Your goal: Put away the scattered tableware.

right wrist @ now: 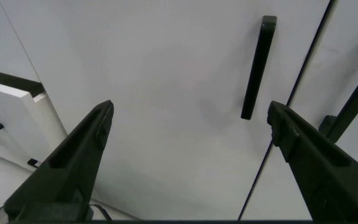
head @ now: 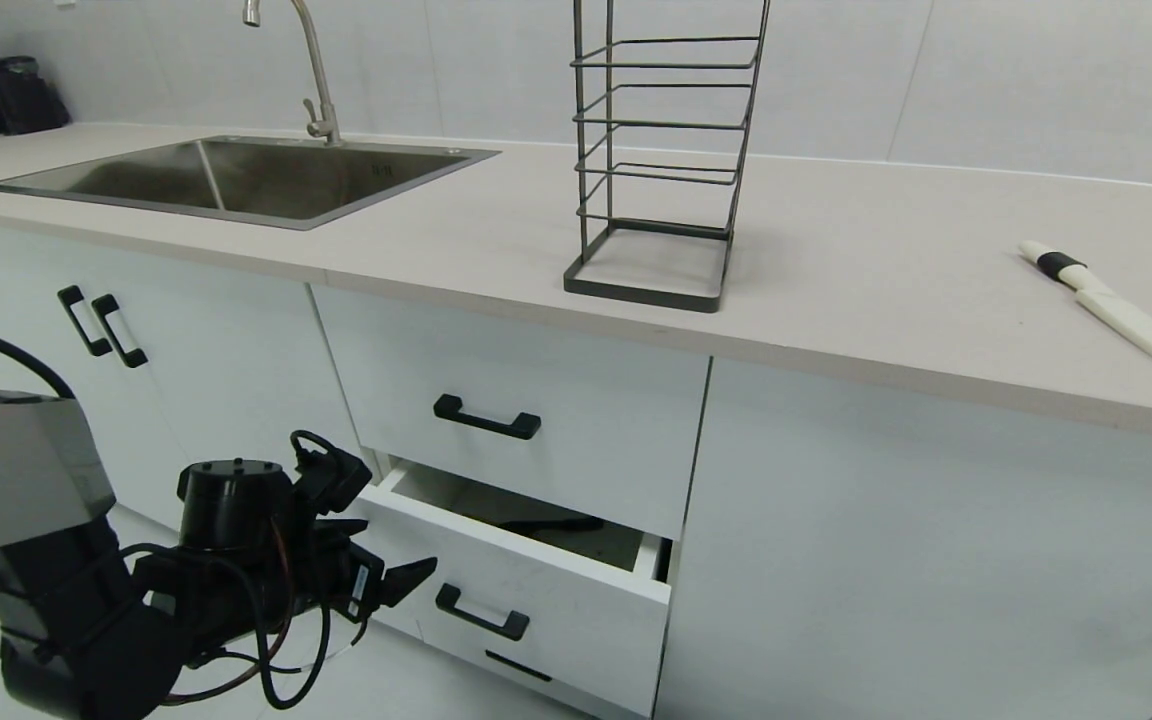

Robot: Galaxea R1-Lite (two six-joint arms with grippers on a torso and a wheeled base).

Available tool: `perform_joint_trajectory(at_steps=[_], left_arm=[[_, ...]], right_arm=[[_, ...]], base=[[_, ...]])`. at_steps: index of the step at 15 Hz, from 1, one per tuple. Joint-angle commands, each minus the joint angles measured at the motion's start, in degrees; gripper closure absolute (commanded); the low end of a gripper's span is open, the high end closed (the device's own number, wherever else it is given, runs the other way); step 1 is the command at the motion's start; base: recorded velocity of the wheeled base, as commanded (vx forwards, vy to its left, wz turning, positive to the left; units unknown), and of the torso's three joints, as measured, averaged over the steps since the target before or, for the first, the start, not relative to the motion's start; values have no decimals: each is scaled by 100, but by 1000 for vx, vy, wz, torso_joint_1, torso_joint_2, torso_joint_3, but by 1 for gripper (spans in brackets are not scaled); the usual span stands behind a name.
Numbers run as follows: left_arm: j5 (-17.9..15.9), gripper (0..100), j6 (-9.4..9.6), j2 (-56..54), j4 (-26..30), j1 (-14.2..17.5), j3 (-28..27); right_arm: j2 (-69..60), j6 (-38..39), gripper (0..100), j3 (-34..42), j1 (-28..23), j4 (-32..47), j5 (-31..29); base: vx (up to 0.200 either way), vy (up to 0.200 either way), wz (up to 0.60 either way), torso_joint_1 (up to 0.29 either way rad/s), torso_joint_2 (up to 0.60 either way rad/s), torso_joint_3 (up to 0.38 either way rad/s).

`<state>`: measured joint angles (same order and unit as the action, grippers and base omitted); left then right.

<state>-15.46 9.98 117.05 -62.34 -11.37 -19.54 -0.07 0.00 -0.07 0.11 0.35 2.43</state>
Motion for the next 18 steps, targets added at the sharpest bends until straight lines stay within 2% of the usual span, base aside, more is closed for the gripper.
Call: perform_joint_trajectory(at_steps=[1,13,18], left_arm=[[-1,0,4,160,-24,-5,-252],[16,0,-23,617,-24,-5,-1060],[16,0,-40,590,-155,4,-973]], right_arm=[[7,0,0,-1,-2,0,4],[7,0,0,-1,-2,0,4],[7,0,0,-1,-2,0,4]], base=[[0,0,0,0,0,0],[0,0,0,0,0,0],[0,0,0,0,0,0]])
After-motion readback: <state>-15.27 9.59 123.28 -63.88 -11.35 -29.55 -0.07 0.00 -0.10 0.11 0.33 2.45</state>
